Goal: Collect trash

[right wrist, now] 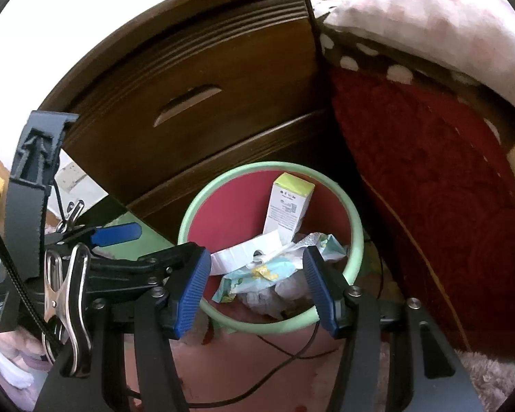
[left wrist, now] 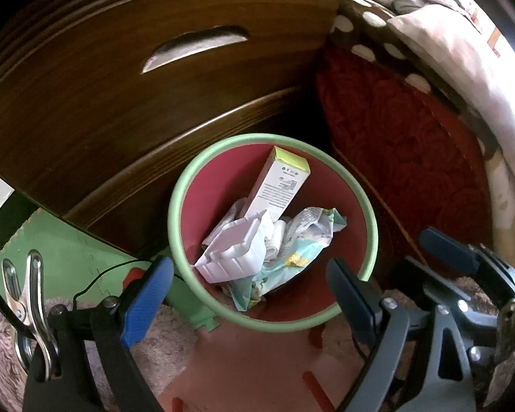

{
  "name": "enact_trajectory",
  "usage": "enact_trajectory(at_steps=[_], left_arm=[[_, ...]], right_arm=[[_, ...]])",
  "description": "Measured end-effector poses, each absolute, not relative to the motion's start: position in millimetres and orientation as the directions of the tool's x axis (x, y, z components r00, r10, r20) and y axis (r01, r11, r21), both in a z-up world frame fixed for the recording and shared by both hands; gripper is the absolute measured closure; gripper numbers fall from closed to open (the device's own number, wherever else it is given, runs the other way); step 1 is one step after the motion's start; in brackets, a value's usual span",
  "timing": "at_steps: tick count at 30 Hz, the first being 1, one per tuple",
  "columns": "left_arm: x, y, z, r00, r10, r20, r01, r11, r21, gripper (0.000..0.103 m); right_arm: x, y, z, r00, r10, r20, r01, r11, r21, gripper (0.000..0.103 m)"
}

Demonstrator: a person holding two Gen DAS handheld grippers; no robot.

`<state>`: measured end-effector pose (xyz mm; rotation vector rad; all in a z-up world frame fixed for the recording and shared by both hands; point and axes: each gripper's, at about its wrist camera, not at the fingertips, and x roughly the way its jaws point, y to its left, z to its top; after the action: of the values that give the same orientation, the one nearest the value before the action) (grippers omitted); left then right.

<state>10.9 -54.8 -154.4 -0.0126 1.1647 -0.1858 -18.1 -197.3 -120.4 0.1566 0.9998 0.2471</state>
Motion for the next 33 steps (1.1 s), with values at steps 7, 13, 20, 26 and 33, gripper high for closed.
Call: enact_trajectory(at_steps=[7,13,20,26,33], left_arm=[[10.5,-54.4,-154.1,0.382,-0.154,-0.911,0.138,0.985,-0.108,0.010],[10.6,-53.7,-154.3,0.381,-0.154,-0.912,0.140,0.984,-0.108,0.010],[10.4,-54.6,-154.6,0.379,-0.150,-0.913,0.140,0.985,-0.103,0.010],[10.5,-55.2,-155.1,0.379,-0.150,-0.913,0.138,0.985,-0.104,0.010],[9.5,-54.3,-153.9,0.383,-0.162,-0.910,0.143,0.983,-0.115,0.011]], right_arm=[[-17.7,-196.5,-120.5,0.514,0.277,-0.812,-0.134,0.961,0.244,0.046],[-17.8,-196.7,-120.5,0.514,0.277,-0.812,-0.133,0.961,0.244,0.046],[-17.8,-196.9,-120.0,0.515,0.278,-0.811,-0.133,0.960,0.245,0.046],[-17.7,-197.2,-120.2,0.514,0.278,-0.811,-0.133,0.960,0.245,0.046],[-17.8,-198.3,-120.2,0.515,0.280,-0.810,-0.132,0.960,0.247,0.046]])
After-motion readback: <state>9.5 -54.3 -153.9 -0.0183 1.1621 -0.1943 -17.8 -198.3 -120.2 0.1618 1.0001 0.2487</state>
